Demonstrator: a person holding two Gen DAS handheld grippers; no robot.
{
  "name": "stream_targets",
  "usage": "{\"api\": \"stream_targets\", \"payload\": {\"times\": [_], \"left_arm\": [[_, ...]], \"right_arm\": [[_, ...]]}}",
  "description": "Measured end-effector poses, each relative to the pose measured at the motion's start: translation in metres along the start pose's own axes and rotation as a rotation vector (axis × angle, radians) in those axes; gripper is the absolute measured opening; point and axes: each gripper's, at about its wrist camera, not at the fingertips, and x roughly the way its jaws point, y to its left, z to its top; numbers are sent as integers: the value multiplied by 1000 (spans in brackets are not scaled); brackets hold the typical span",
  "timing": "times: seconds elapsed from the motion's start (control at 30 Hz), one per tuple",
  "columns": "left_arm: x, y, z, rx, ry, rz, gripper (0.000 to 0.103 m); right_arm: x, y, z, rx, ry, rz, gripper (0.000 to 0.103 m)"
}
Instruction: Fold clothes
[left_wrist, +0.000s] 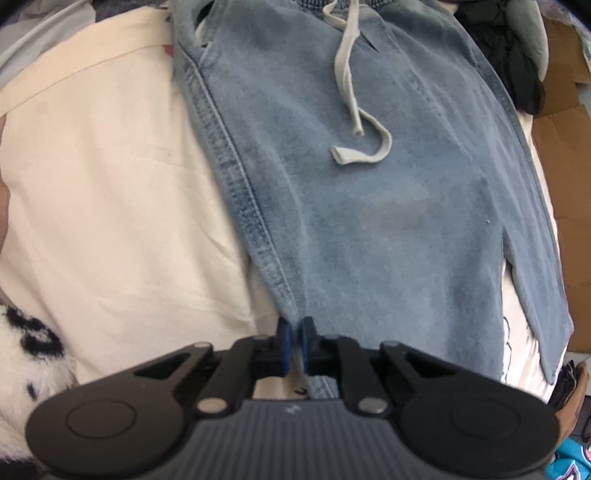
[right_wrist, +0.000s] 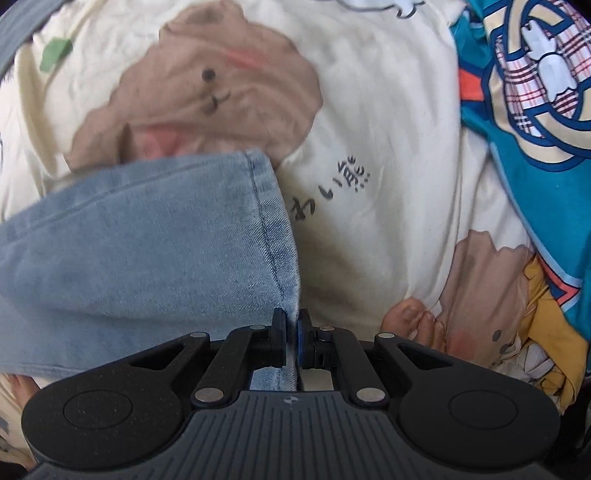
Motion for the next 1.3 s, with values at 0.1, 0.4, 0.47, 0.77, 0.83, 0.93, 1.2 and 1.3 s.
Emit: {"api": "stream_targets", "payload": {"times": [0.1,0.4,0.47,0.77,0.83,0.93,1.2,1.3], "left_arm": [[-2,-4,0,28,-8,21,6],[-16,-30,1,198,-2,101,24],[-23,-34,0,221,-15,100,30],[-35,-54,2,296,-33,118,34],[-34,-60,3,320,-36,123,36],[-33,-62,3,330,-36,118,38],[-20,-70,-1,314,-22,65,39],[-14,-81,-2,338,-18,56,39]], "right_arm": [[9,2,1,-11,25,-14,4],[-22,-6,26,91,-192,115,37],[-30,-6,36,84,-260,144,43],[2,-2,60,-13,-270,171,43],[11,-3,60,-19,-264,191,43],[18,1,57,-42,-278,222,43],[28,18,54,-175,-286,191,37],[24,20,51,-194,-302,167,18]]}}
